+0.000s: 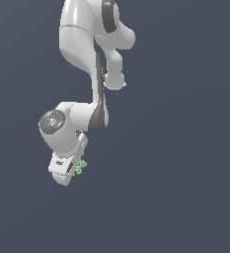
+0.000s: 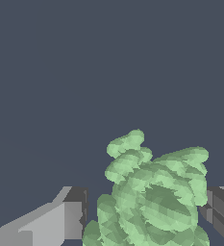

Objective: Pick up the object and move it to a goal position.

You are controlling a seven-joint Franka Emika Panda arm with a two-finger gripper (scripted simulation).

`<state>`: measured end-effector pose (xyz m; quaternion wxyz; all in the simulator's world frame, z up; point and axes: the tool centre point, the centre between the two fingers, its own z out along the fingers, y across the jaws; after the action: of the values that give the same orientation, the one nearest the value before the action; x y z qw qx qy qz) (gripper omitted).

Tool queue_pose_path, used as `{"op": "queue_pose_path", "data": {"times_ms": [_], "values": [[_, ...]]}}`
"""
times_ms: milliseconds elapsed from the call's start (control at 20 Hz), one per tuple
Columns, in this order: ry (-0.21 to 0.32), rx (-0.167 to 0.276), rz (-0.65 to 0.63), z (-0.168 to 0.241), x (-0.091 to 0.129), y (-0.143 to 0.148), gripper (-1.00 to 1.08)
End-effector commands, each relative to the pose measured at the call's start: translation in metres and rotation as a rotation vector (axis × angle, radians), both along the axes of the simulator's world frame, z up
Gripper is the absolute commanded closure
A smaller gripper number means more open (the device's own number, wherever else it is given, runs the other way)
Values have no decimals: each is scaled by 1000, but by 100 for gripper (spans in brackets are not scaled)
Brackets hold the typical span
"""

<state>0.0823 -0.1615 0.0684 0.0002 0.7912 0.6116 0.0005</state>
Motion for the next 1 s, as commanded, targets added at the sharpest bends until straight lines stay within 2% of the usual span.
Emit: {"op": "queue_pose_path", "data": {"times_ms": [0, 500, 950], "values": [[0, 0, 1, 3, 9, -12, 108], [1, 0, 1, 12, 38, -48, 108], [1, 0, 1, 16, 51, -64, 108]]}}
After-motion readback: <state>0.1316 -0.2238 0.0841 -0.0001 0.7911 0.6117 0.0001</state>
